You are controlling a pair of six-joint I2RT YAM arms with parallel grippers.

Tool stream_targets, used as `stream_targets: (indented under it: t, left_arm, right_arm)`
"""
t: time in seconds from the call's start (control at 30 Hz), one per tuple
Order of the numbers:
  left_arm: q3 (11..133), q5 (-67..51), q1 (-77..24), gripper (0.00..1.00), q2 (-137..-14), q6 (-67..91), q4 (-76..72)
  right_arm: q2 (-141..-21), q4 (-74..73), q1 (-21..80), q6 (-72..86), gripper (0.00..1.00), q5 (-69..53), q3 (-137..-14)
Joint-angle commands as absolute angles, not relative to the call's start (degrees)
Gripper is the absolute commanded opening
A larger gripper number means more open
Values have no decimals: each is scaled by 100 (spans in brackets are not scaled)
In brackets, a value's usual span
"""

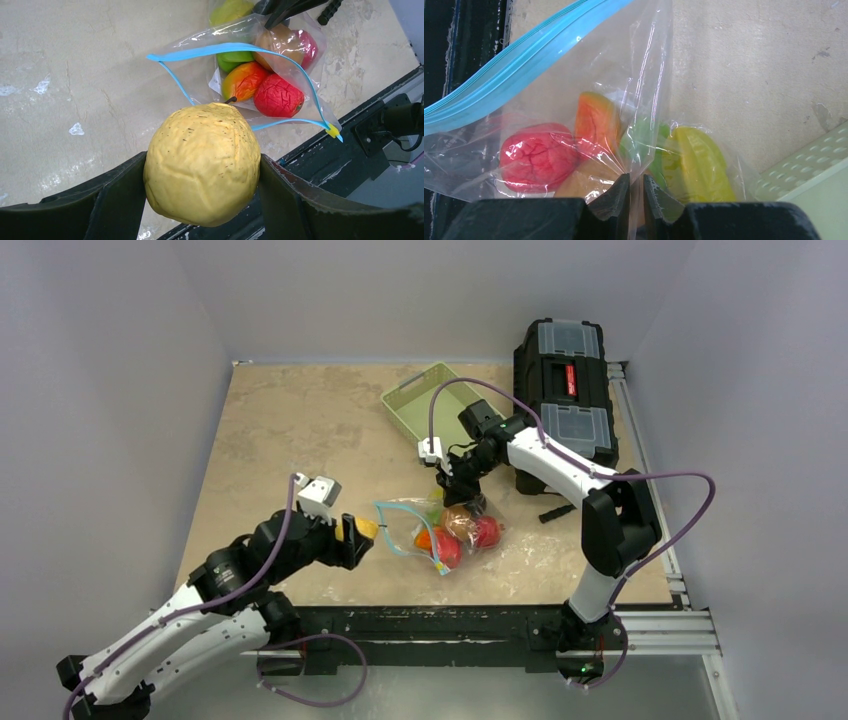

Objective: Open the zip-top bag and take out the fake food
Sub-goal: Place the fake fruit in the bin.

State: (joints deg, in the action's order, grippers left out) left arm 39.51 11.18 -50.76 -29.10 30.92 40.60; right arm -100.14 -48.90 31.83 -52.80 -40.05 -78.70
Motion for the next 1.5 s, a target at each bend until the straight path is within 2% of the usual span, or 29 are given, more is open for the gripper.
stream_targets:
  t: [0.0, 0.1, 0.37, 0.5, 1.13, 1.47]
  left_arm:
    - [4198, 1222, -5006, 0, -3008, 2966, 3684]
    - [4247, 1197, -4963, 0, -3104, 2938, 3592]
    - [4303, 892, -4702, 0, -3441, 2824, 3217]
    - [4307, 690, -4528, 0, -3599, 2788, 2983]
    - [4302, 27, -4028, 0, -4162, 2797, 2264]
    - [4272, -343, -3839, 0, -4414, 2873, 1878]
  right_arm:
    - [-10046, -4948, 3151, -5372, 17, -4131, -7938]
    - [-10042, -4948, 3153, -5364, 22, -4157, -7945]
    - [-9944, -5030, 3101, -5375, 45, -4422, -8012]
    - [-9883, -5054, 3064, -5382, 52, -4506, -8024]
    - [-9668, -5099, 2889, -5411, 64, -4658, -8038]
    - [-9559, -5114, 2774, -5447, 65, -4701, -8031]
